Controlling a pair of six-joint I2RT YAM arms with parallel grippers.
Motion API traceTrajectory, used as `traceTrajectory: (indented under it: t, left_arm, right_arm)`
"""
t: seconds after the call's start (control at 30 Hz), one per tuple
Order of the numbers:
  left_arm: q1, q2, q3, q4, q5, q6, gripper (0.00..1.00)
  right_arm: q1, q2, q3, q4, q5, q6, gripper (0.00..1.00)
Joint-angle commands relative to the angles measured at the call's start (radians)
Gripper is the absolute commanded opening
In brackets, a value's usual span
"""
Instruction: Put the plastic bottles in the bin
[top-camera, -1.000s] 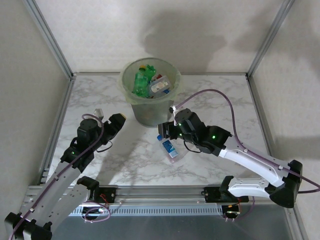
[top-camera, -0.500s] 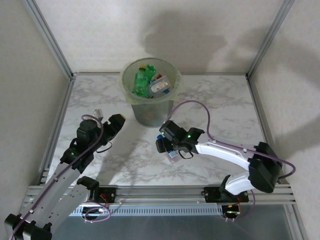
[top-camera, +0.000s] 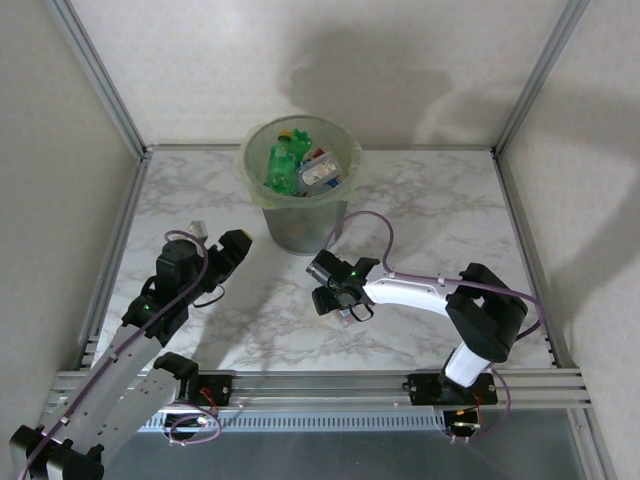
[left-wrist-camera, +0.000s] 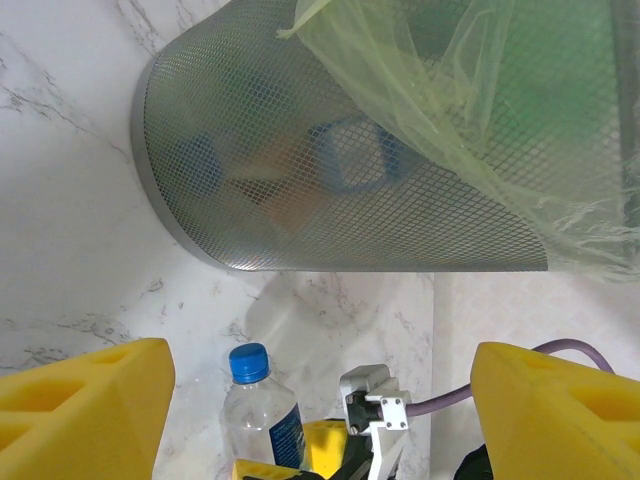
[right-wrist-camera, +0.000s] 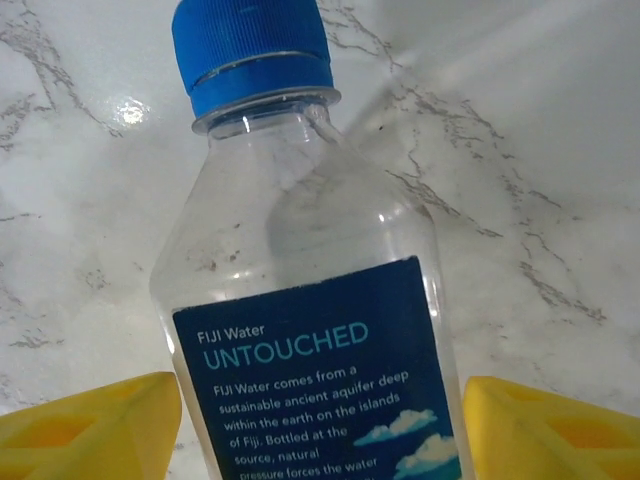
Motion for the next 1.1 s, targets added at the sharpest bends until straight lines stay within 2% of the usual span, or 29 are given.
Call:
traceTrajectory:
  t: [0.0, 0.23, 0.37, 0.57, 0.7, 0.8, 0.9, 1.07]
  left_arm:
    - [0.003, 0.003, -0.015, 0.004, -0.016, 0.006, 0.78]
    - [0.003, 0.026, -0.008, 0.020, -0.008, 0.009, 0.78]
    - [0.004, 0.027, -0.002, 0.014, -0.012, 0.012, 0.78]
    - [0.004, 0.017, 0.017, -0.003, -0.028, 0.022, 0.78]
    - [0.004, 0.001, 0.049, -0.030, -0.064, 0.043, 0.77]
    - [0.004, 0.000, 0.067, -0.035, -0.073, 0.055, 0.78]
    - [0.004, 0.009, 0.069, -0.033, -0.066, 0.052, 0.78]
    - [0.005, 0.002, 0.065, -0.028, -0.065, 0.043, 0.78]
  right_arm:
    - [0.009, 0.014, -0.004, 0.027, -0.012, -0.003, 0.71]
    - [0.010, 0.008, -0.022, 0.060, -0.006, 0.017, 0.55]
    - [0.013, -0.085, -0.024, 0.053, -0.006, 0.024, 0.48]
    - [0.043, -0.298, 0.012, 0.003, 0.010, 0.021, 0.46]
    - [0.044, -0.420, 0.145, -0.059, 0.079, 0.012, 0.46]
    - [0.029, -0.432, 0.319, -0.099, 0.161, -0.015, 0.47]
    - [-0.031, -0.370, 0.533, -0.126, 0.215, -0.017, 0.46]
    - [-0.132, -0.226, 0.771, -0.064, 0.200, -0.006, 0.46]
